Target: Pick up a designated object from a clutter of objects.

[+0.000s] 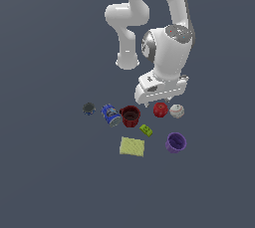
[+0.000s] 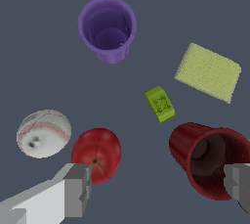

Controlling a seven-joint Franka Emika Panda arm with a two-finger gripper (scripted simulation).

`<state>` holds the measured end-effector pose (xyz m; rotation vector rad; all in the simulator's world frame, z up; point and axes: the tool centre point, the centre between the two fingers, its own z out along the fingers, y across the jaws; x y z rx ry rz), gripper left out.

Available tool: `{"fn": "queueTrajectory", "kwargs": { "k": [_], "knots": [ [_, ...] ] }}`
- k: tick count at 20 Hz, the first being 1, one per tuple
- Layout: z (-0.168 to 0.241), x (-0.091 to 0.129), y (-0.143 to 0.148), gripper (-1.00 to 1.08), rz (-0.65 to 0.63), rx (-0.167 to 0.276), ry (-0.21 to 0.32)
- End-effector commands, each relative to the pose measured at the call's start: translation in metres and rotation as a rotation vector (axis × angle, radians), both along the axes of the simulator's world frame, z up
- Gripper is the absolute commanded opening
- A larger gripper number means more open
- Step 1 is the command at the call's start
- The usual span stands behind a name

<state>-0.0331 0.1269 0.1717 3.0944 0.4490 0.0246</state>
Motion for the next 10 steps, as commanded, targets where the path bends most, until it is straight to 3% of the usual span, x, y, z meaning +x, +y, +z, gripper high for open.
{"fn": "queueTrajectory", "kwargs": {
  "k": [1, 10],
  "knots": [
    [-0.022, -0.012, 0.014, 1.0, 0.039, 0.001, 0.004],
    [-0.067, -0.045, 0.043, 1.0, 0.126, 0.008, 0.016]
  ]
}}
